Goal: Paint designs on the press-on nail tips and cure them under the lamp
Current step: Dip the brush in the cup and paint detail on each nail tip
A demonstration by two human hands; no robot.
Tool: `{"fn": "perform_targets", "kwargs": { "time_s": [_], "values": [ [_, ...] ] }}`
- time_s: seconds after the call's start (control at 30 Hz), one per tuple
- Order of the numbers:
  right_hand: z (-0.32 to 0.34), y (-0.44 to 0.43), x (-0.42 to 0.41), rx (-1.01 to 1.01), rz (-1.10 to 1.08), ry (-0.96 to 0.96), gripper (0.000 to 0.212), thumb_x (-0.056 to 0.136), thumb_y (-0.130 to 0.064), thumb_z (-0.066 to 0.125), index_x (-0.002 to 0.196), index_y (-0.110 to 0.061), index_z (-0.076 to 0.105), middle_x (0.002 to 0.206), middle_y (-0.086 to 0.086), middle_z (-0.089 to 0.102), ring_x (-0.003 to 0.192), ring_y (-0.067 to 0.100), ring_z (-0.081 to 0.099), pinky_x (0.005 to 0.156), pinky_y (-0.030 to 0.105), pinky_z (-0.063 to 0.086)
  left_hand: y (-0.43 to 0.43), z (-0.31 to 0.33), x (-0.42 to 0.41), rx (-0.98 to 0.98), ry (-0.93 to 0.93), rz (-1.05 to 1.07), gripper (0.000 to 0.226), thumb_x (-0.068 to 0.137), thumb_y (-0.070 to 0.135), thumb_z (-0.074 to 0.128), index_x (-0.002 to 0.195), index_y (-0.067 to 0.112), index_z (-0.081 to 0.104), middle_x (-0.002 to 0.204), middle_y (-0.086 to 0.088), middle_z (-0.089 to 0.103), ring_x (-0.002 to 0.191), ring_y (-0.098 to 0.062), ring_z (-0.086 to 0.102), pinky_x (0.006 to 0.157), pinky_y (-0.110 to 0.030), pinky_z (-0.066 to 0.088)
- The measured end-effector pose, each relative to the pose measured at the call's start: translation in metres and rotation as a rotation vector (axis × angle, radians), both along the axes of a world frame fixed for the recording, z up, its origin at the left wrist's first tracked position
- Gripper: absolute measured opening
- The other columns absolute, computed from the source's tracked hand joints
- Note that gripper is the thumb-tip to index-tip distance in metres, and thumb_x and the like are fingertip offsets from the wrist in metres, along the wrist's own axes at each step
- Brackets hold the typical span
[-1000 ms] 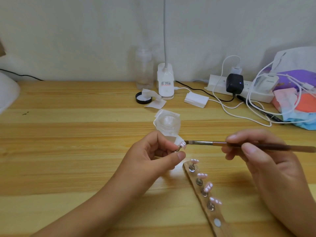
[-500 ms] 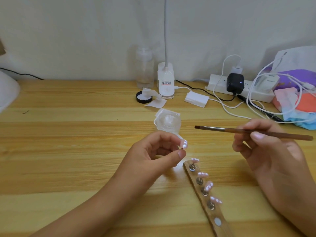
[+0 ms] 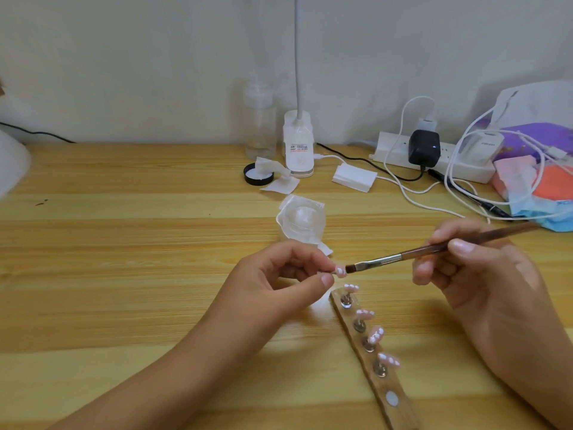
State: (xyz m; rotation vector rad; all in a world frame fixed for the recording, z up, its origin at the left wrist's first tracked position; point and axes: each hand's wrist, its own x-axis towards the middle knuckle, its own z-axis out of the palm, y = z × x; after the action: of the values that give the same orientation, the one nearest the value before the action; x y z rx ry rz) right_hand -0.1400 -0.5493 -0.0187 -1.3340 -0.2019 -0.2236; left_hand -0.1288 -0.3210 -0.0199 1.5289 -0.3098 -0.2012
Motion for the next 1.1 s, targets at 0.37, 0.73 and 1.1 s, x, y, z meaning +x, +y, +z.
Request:
{"fn": "perform_targets", "kwargs": {
  "time_s": [0.37,0.73,1.1],
  "values": [
    [0.0014,0.0043,-0.0013,-0.042,0.008,0.001,0.027,0.085,-0.013,0.049,0.078,-0.025,0.072,0.062,0.011,0.066,0.061,0.019,0.066,0.063,0.022,0.055,-0.0007,0.0003,0.0003,0.019,-0.009,0.010,0.007,0.072,0.022,0.072,0.075,0.029,0.073,0.084,0.002,0.071,0.074,-0.002,0.057,0.068,-0.011,0.046],
    [-0.0020,0.0017,-0.0003,-0.077,-0.013,-0.010,0.025,0.086,-0.013,0.050,0.081,-0.025,0.071,0.064,0.011,0.066,0.063,0.020,0.065,0.065,0.024,0.055,0.0004,-0.0008,0.0012,0.019,-0.013,-0.006,0.009,0.073,0.022,0.072,0.076,0.030,0.073,0.090,-0.003,0.073,0.079,-0.004,0.060,0.071,-0.010,0.046],
    [-0.0012,0.0006,0.0037,-0.016,-0.076,-0.005,0.025,0.087,-0.016,0.051,0.077,-0.027,0.071,0.069,0.002,0.067,0.066,0.015,0.066,0.066,0.022,0.055,0.0011,-0.0001,0.0000,0.053,-0.028,-0.007,0.006,0.074,0.023,0.071,0.076,0.029,0.072,0.090,-0.003,0.073,0.086,-0.022,0.062,0.071,-0.013,0.048]
  ]
}}
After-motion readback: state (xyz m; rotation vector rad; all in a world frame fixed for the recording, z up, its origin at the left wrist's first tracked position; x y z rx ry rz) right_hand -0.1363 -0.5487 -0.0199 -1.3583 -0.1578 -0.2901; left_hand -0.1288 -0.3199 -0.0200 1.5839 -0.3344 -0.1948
